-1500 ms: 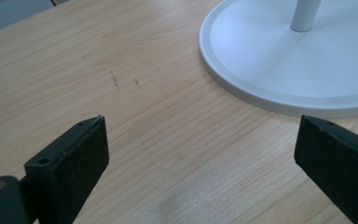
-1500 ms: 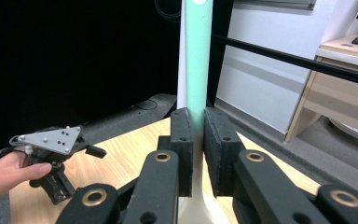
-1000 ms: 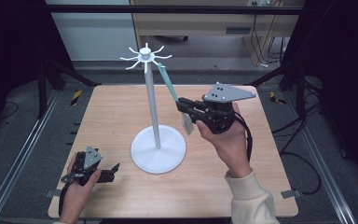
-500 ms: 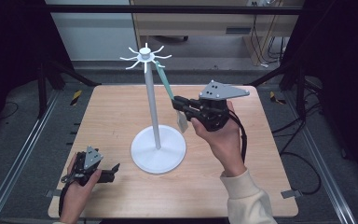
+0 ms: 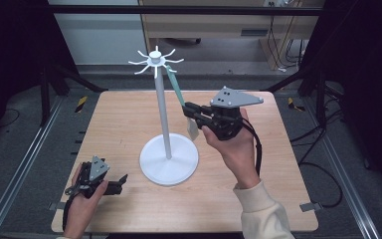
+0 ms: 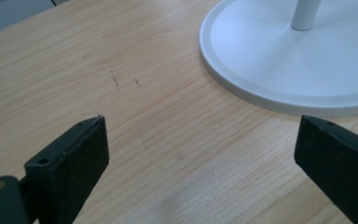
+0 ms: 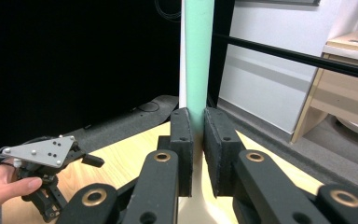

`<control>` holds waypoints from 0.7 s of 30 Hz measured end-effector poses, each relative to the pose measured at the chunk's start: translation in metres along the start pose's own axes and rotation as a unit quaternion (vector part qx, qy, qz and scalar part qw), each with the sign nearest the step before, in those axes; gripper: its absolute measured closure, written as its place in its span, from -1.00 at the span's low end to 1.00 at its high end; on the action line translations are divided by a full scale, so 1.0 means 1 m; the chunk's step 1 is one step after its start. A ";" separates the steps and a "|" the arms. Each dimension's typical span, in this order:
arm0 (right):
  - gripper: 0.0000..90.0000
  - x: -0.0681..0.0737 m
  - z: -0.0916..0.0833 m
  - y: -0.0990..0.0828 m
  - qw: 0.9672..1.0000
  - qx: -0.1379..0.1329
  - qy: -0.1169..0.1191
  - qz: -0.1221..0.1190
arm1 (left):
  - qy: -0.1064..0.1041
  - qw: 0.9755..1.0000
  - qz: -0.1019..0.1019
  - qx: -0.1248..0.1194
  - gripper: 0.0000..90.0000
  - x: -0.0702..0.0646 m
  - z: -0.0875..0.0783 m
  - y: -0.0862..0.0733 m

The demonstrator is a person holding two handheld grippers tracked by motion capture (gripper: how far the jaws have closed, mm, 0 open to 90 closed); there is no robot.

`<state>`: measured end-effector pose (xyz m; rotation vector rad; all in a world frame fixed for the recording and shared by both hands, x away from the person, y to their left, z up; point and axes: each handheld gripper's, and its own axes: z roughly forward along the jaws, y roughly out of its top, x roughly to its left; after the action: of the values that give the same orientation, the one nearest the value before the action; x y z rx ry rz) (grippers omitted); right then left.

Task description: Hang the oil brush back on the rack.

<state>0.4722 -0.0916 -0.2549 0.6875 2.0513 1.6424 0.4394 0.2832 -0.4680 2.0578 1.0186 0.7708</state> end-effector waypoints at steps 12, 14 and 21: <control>0.83 0.002 0.002 -0.001 1.000 -0.003 -0.004 -0.003 | -0.001 1.000 0.001 0.001 -0.94 0.000 0.000 0.000; 0.83 0.002 0.003 -0.002 1.000 -0.003 -0.004 -0.001 | -0.001 1.000 0.001 0.002 -0.94 0.000 0.000 0.000; 0.83 0.003 0.007 -0.003 1.000 -0.001 -0.004 -0.001 | -0.001 1.000 0.001 0.001 -0.94 0.000 0.000 0.000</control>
<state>0.4735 -0.0851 -0.2596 0.6896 2.0450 1.6367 0.4394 0.2827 -0.4682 2.0620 1.0162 0.7688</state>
